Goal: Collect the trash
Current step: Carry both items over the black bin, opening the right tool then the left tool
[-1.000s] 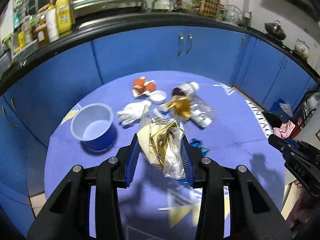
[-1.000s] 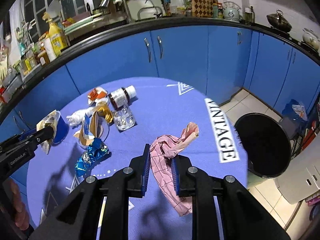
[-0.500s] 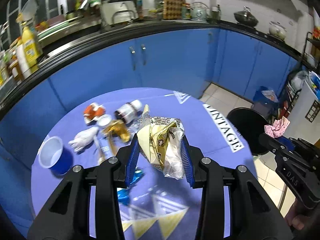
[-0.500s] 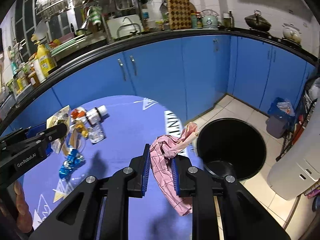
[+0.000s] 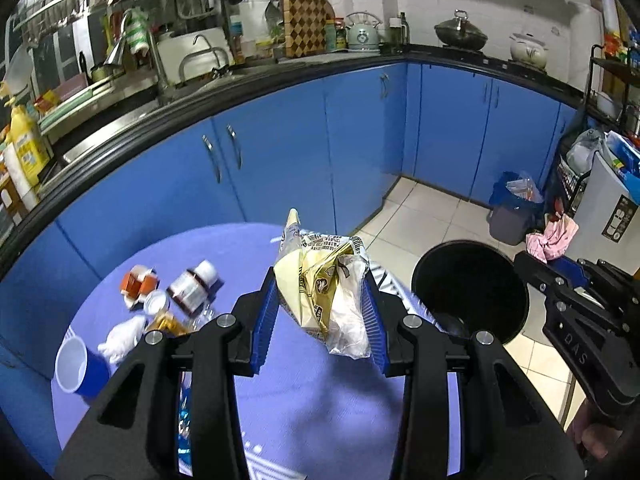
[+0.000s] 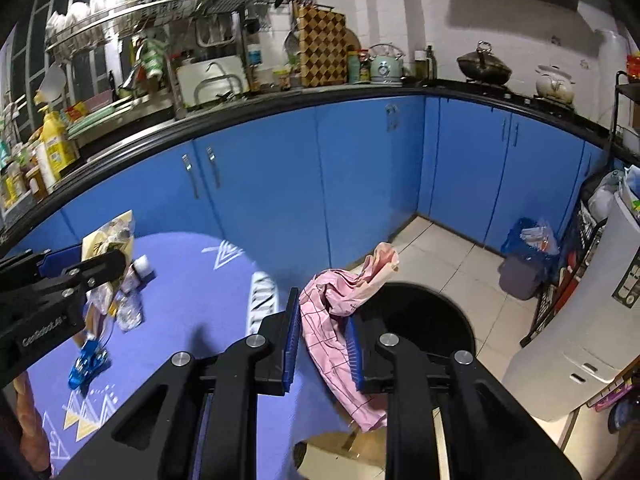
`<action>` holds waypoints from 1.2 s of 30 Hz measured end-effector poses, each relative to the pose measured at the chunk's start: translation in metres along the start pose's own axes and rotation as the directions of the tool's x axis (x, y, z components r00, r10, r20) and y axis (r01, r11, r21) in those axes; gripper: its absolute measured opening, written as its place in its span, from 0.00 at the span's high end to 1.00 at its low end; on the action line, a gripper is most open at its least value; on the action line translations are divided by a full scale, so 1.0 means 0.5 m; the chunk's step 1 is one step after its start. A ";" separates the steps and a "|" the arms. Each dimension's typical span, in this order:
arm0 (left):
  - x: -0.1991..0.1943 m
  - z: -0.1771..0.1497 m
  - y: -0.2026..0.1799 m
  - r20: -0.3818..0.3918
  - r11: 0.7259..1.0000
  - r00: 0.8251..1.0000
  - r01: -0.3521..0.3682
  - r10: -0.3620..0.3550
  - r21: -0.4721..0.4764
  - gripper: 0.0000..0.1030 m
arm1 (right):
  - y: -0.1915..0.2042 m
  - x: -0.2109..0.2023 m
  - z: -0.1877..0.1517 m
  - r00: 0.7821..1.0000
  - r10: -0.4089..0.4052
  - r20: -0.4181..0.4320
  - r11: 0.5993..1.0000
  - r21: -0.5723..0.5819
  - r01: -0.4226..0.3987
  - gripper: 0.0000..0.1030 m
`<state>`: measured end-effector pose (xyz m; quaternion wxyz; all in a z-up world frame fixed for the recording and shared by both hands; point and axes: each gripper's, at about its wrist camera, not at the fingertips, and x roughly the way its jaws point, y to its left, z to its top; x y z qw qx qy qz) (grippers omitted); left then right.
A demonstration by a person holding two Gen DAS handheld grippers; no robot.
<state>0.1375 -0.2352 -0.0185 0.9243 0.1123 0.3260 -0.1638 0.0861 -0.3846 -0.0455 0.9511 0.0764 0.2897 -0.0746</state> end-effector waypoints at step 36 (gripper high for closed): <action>0.107 0.150 -0.283 0.110 0.988 0.992 0.050 -0.067 0.149 0.03 | -0.270 0.024 -0.006 0.947 -0.320 -0.008 0.932 0.179 0.317 0.10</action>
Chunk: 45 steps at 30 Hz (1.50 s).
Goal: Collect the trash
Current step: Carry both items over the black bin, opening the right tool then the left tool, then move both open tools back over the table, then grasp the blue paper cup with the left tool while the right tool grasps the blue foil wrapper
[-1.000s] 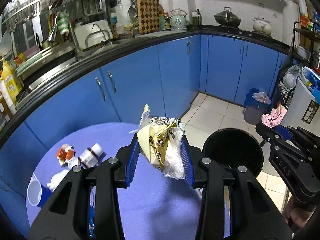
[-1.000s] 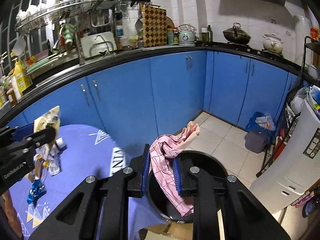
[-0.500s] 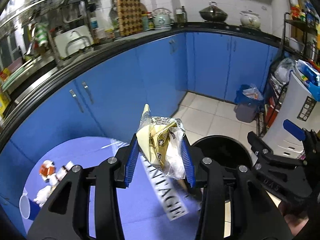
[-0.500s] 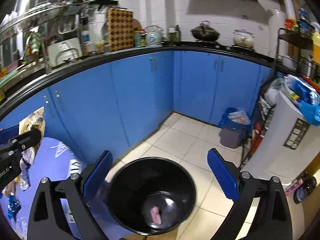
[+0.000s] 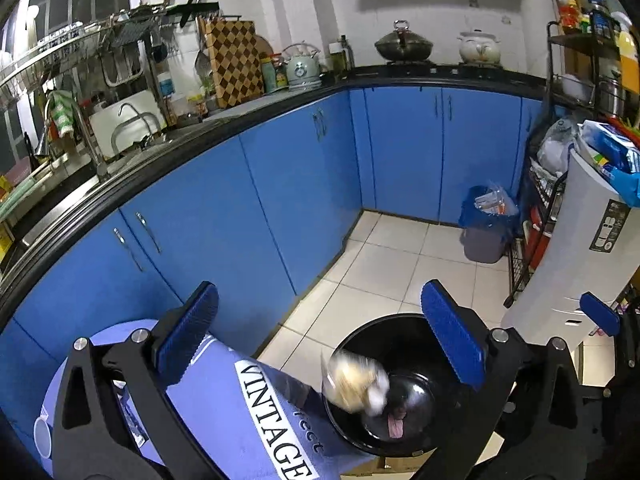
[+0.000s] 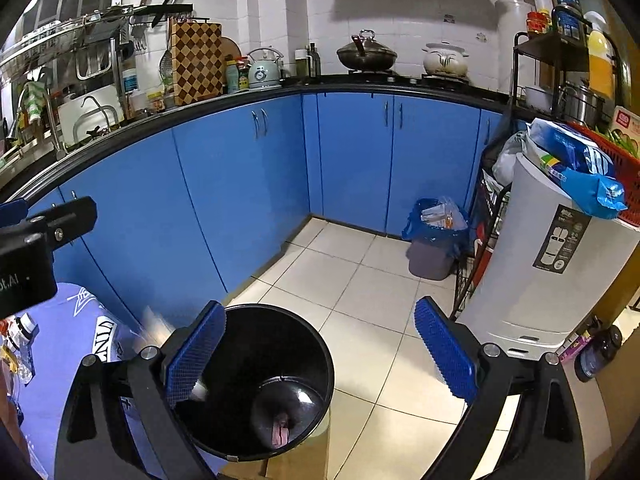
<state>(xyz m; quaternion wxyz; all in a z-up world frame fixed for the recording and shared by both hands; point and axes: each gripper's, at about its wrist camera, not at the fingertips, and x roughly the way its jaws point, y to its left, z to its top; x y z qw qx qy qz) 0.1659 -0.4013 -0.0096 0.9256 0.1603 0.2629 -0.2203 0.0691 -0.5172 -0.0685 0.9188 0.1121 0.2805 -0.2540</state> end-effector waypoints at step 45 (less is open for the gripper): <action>-0.180 -0.563 0.811 -0.399 0.851 0.870 -0.425 0.289 -0.310 0.03 | 0.804 -0.161 -0.349 0.812 0.400 -0.425 0.758 -0.344 -0.554 0.10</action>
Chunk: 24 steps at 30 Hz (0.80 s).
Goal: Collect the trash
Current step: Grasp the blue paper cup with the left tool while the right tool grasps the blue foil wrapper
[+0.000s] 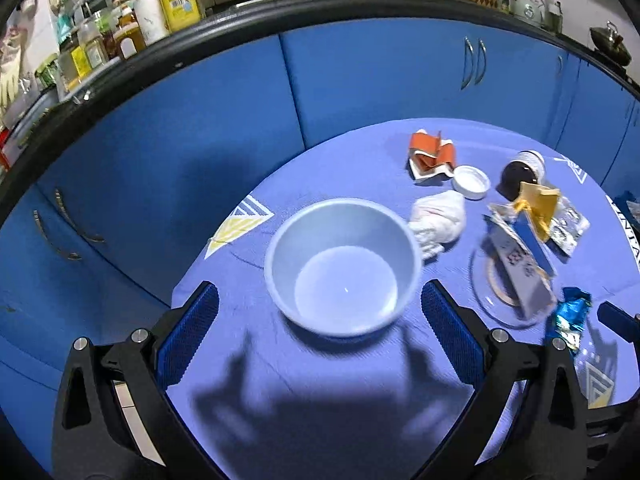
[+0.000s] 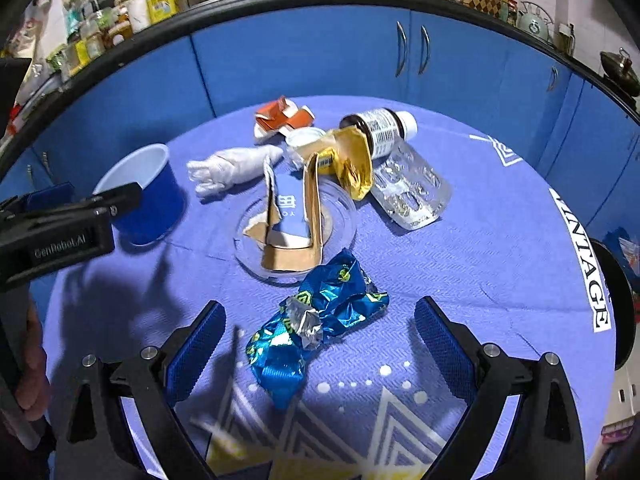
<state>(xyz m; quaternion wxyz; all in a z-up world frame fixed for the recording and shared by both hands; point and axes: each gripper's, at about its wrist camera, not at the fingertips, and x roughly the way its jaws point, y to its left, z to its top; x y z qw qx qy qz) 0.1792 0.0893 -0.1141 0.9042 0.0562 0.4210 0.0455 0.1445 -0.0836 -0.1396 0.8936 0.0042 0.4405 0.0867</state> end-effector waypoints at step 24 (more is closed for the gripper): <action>0.051 0.019 -0.008 -0.033 0.997 0.996 0.077 -0.078 -0.019 0.23 | -0.043 -0.012 0.020 1.000 -0.012 -0.006 1.000 0.020 0.012 0.59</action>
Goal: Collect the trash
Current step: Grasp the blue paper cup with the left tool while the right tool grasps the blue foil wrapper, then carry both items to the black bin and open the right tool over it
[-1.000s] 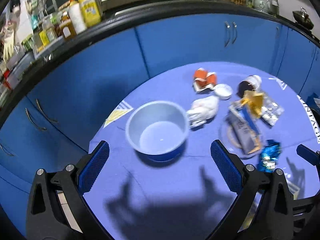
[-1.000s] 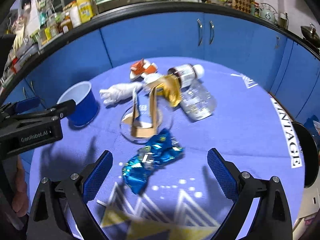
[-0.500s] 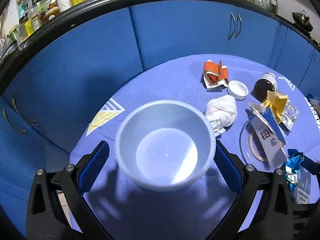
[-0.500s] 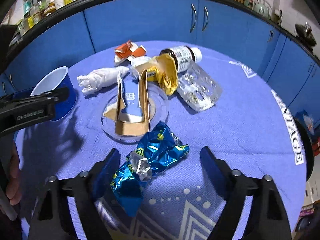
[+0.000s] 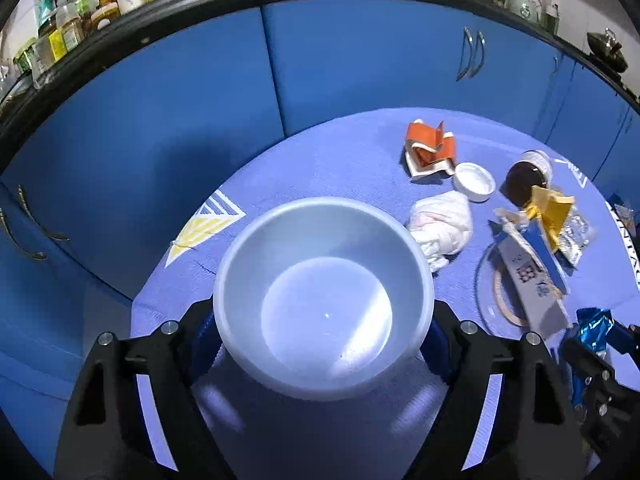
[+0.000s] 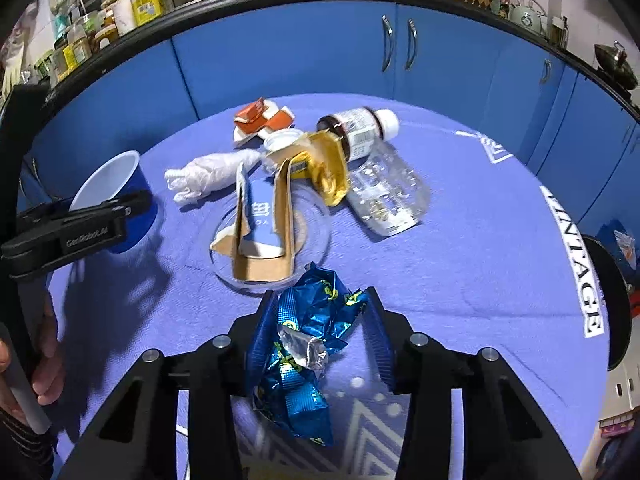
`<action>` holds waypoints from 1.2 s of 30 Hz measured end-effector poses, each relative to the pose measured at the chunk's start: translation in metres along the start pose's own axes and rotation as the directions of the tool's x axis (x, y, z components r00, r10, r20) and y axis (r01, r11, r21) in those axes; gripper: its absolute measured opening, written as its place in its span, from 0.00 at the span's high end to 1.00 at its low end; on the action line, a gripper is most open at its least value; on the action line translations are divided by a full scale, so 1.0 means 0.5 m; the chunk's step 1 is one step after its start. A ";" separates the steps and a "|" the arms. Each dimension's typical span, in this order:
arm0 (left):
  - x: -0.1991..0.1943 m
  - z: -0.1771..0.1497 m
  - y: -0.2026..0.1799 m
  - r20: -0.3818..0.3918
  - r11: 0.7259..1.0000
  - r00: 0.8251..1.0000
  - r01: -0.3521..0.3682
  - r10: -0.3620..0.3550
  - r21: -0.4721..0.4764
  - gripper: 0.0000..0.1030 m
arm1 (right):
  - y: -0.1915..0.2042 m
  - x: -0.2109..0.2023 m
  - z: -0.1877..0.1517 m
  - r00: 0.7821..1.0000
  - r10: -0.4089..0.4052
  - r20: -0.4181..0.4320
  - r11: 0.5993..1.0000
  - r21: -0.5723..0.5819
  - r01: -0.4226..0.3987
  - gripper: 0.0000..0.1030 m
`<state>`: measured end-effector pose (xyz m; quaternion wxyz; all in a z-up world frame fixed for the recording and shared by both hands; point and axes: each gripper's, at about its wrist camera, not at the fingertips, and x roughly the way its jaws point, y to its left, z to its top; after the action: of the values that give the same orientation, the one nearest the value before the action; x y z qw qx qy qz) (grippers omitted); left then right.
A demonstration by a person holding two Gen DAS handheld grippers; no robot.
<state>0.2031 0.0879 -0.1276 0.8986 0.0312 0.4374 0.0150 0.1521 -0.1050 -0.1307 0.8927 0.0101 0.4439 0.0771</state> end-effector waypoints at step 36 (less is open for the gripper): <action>-0.233 0.068 -0.486 0.192 0.925 0.959 0.130 -0.209 0.356 0.22 | -0.353 -0.263 0.015 0.905 -0.284 0.316 0.958 0.113 0.262 0.58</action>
<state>0.1577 -0.1622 -0.0322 0.9215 0.1491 0.3291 -0.1427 0.1026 -0.2981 -0.0375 0.9553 -0.0089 0.2880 -0.0666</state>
